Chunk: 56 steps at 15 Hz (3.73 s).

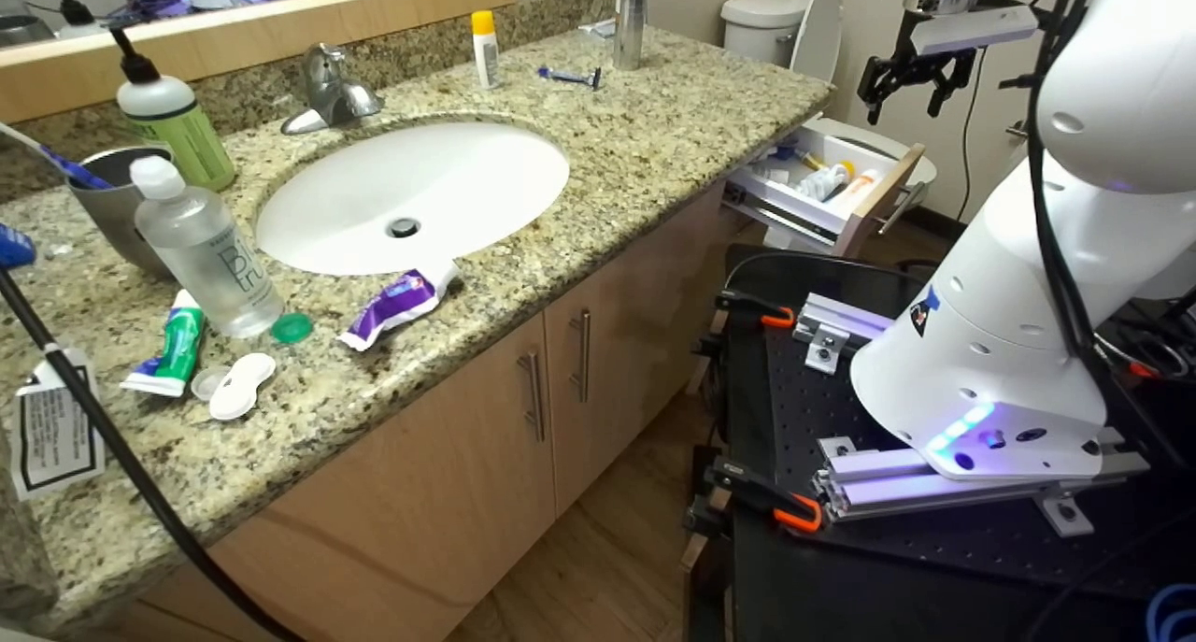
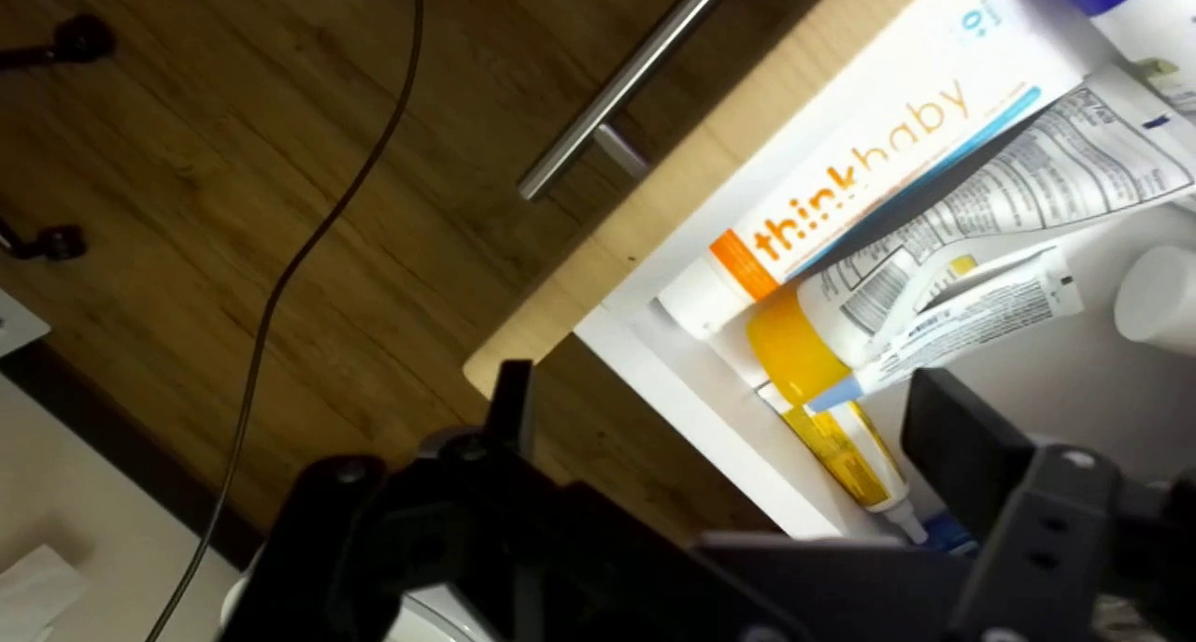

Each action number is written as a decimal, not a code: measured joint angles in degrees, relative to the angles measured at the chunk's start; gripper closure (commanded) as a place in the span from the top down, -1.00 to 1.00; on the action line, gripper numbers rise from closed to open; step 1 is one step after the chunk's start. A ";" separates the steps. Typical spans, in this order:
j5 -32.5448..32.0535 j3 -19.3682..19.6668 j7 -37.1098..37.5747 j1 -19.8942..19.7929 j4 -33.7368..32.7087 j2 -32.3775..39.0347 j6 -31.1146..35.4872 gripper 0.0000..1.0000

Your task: Remove the white tube with a yellow lid from the drawer and put it on the counter

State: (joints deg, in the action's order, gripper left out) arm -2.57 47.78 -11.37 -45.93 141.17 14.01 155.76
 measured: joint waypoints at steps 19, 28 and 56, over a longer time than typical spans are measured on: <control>13.35 -13.11 19.08 -0.46 -1.70 9.93 -2.33 1.00; 13.83 -13.74 22.12 0.01 -3.33 14.72 -1.85 1.00; -6.28 1.20 17.28 7.60 -3.21 5.66 -16.06 -0.98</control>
State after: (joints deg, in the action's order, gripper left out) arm -8.85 48.98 5.91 -38.33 137.96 19.68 139.70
